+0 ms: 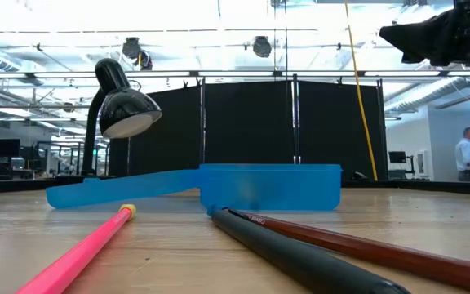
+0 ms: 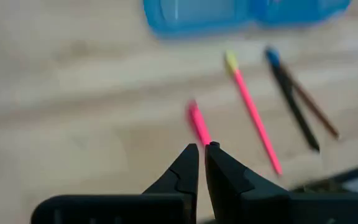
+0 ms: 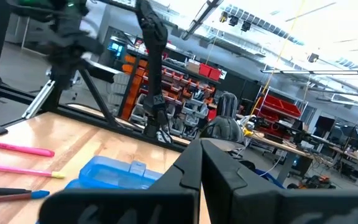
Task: Pick & place school supplies into a supply box
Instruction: Put the pink pen into the blue supply box
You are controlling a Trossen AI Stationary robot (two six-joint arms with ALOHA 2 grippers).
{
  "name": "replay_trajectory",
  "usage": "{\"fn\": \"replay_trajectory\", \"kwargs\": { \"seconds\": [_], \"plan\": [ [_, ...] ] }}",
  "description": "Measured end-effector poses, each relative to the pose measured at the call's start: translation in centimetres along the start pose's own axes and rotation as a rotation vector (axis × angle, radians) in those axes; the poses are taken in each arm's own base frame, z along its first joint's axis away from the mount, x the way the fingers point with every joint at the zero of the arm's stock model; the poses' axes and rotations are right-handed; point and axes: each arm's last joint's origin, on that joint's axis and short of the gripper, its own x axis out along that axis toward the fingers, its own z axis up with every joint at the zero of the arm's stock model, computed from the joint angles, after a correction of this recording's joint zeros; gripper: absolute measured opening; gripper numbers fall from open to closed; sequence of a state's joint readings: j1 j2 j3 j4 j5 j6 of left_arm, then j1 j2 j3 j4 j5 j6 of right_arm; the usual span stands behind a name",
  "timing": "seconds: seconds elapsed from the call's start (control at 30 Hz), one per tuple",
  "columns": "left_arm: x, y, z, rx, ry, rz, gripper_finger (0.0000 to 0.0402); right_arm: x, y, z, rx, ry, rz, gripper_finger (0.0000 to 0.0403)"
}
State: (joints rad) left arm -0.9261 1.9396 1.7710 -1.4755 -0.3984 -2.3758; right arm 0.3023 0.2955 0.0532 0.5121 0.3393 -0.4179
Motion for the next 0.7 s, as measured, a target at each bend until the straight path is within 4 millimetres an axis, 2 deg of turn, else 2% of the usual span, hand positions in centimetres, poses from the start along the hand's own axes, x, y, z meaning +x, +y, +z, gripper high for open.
{"fn": "replay_trajectory", "kwargs": {
  "seconds": [0.17, 0.33, 0.53, 0.7],
  "plan": [
    [2.7, -3.4, -1.4, -0.044, 0.107, -0.113, 0.003, 0.0, 0.0, -0.1, -0.047, 0.007, 0.003, 0.0],
    [5.1, -5.9, -0.9, -0.101, 0.173, -0.106, 0.003, 0.0, 0.0, -0.1, -0.082, 0.007, 0.004, 0.0],
    [6.9, -6.2, -1.7, -0.172, 0.272, 0.022, 0.0031, 0.0, 0.0, -0.1, -0.129, 0.008, 0.003, 0.0],
    [8.7, -6.7, -3.4, -0.186, 0.287, 0.001, 0.0045, 0.0, 0.0, -0.1, -0.171, 0.007, 0.002, 0.0]
  ]
}}
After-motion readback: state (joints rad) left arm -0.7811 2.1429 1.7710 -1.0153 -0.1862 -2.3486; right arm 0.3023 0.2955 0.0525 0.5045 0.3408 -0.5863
